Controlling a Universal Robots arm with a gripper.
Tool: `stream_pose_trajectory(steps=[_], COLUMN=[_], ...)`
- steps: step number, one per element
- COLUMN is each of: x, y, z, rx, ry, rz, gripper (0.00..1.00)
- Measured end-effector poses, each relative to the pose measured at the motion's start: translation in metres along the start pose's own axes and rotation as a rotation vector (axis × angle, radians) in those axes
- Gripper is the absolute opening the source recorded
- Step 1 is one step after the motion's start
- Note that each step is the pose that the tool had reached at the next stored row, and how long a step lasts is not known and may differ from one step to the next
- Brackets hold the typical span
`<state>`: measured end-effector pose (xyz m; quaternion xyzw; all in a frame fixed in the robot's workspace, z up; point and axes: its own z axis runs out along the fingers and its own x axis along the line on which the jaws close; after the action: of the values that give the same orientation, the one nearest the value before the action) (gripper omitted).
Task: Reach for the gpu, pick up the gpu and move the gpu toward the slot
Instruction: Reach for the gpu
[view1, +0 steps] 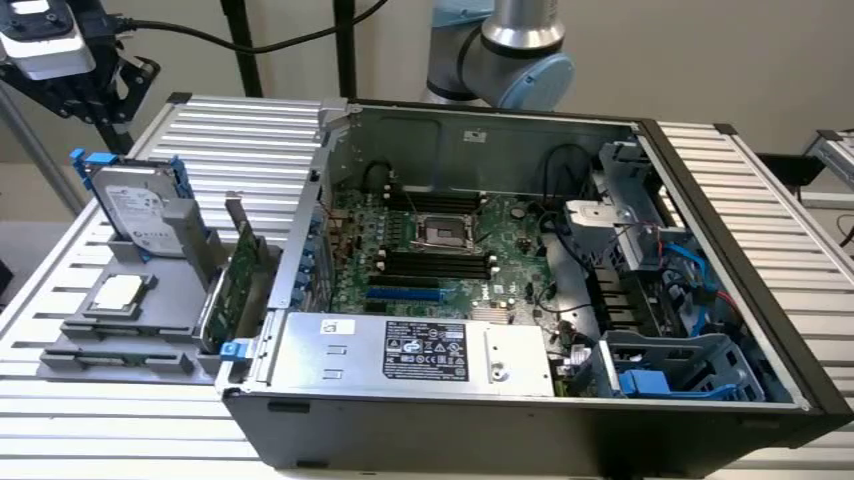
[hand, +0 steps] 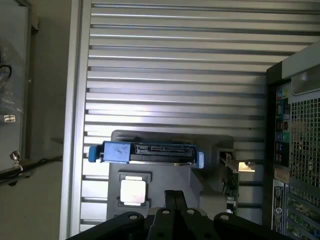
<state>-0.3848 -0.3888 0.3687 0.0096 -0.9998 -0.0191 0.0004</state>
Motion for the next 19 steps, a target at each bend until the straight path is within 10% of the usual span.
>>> stream_pose_trajectory(steps=[9,19], x=[-0.005,-0.038], y=[-0.0143,-0.0391], z=[-0.0003,0.0083], rx=[0.0001,0.0], ry=[0.0003,0.0002], rz=[0.0,0.0], gripper=[0.11,0.11])
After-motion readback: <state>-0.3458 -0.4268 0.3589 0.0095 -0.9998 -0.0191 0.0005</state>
